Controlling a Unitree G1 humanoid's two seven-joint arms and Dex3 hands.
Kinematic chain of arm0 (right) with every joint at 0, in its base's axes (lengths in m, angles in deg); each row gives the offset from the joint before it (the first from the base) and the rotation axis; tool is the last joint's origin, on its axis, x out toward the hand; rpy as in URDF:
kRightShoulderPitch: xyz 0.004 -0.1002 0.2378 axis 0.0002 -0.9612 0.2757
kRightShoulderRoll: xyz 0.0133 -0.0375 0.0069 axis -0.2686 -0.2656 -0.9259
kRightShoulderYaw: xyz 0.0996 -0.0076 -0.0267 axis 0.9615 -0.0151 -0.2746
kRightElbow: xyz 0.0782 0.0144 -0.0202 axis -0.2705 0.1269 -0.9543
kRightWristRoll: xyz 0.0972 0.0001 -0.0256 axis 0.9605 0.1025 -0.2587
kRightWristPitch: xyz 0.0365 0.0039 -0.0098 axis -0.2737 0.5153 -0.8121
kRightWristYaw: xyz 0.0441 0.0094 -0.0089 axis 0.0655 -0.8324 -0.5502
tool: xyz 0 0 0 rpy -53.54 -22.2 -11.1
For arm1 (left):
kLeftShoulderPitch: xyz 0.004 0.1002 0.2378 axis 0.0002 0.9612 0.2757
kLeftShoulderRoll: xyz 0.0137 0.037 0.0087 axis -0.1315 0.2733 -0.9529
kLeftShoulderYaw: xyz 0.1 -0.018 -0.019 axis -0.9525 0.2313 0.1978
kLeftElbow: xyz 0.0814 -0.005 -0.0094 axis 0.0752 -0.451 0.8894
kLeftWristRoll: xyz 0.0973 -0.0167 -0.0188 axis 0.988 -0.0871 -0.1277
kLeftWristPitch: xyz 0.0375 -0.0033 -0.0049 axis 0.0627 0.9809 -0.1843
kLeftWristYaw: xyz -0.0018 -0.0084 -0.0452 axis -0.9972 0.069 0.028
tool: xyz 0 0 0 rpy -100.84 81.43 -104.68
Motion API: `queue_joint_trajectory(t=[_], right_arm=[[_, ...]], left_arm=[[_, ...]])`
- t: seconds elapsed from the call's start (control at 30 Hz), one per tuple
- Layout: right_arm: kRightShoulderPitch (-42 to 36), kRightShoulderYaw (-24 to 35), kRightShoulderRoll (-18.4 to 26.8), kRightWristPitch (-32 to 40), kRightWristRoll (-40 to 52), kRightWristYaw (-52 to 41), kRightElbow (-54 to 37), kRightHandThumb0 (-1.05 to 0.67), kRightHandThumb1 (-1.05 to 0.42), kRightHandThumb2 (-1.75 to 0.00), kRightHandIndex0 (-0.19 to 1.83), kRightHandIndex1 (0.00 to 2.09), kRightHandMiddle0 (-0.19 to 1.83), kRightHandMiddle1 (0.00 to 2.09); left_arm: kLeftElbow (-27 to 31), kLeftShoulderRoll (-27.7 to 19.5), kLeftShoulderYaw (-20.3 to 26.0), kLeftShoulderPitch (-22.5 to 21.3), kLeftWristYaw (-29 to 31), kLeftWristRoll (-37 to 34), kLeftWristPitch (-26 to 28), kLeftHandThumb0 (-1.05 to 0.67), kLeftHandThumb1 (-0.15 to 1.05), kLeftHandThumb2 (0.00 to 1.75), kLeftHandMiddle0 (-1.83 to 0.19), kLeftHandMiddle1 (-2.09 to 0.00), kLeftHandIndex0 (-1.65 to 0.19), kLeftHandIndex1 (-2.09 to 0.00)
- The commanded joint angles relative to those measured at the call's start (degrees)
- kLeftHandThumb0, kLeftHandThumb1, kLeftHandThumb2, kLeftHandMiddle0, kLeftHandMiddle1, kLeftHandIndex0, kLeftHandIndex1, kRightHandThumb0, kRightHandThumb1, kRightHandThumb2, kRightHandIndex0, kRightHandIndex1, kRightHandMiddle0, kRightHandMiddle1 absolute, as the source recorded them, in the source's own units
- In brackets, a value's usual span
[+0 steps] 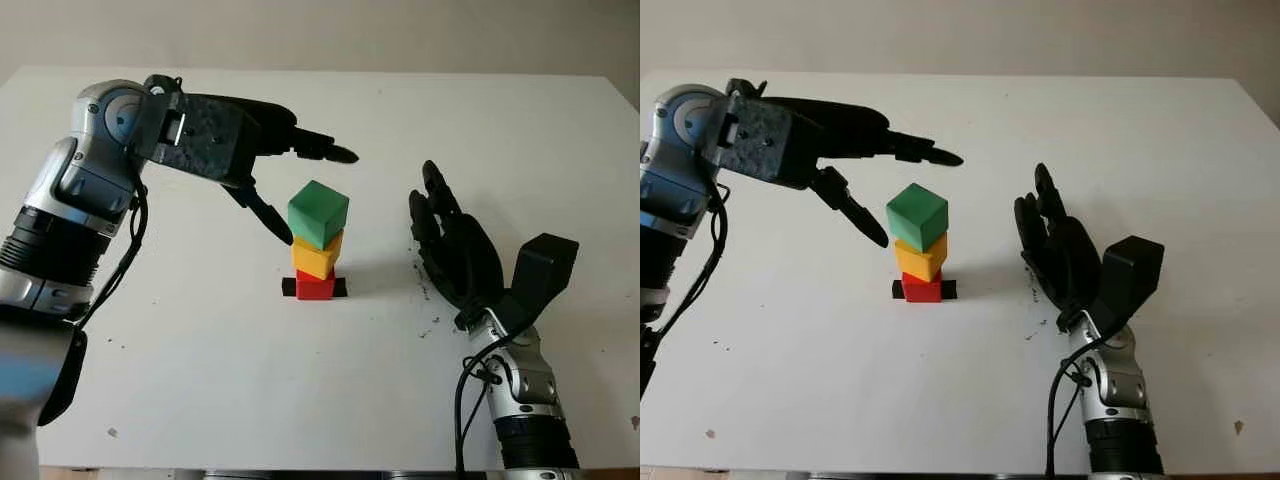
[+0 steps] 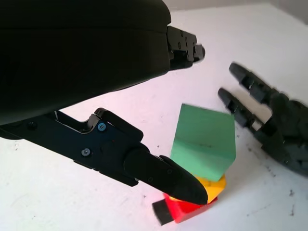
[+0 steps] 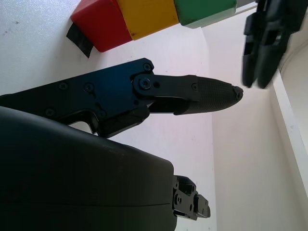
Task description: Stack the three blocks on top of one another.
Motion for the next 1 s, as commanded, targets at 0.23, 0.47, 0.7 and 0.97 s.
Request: queue_joint_trajectory(t=[0.23, 0.47, 0.7, 0.97], right_arm=[[1.2, 0.2, -0.1, -2.1, -0.2, 0.1, 1.3, -0.71, -1.05, -0.45, -0.19, 0.02, -0.16, 0.05], [2.4, 0.3, 0.2, -4.5, -1.0, 0.4, 3.0, -0.71, -1.05, -0.46, -0.19, 0.01, -0.16, 0.05], [3.5, 0.4, 0.4, -6.3, -1.1, 0.1, 4.8, -0.71, -1.05, -0.46, -0.19, 0.00, -0.17, 0.05], [4.2, 0.2, -0.2, -6.8, -1.7, 1.3, 5.5, -0.70, -1.05, -0.47, -0.19, 0.00, -0.19, 0.05]], left_arm=[[5.9, -3.1, 17.0, 10.7, -10.7, -11.1, 6.0, -0.99, 1.03, 0.35, 0.19, 0.00, 0.19, 0.00], [13.6, 6.2, 29.4, 25.5, -25.7, -23.5, 9.4, -0.85, 1.05, 0.65, 0.19, 0.00, 0.19, 0.00], [16.8, 15.1, 31.5, 40.5, -36.2, -25.1, 3.5, -0.79, 1.05, 0.70, 0.19, 0.00, 0.19, 0.00], [15.6, 22.9, 28.7, 49.9, -40.5, -24.8, -2.4, -0.80, 1.05, 0.69, 0.19, 0.00, 0.19, 0.00]])
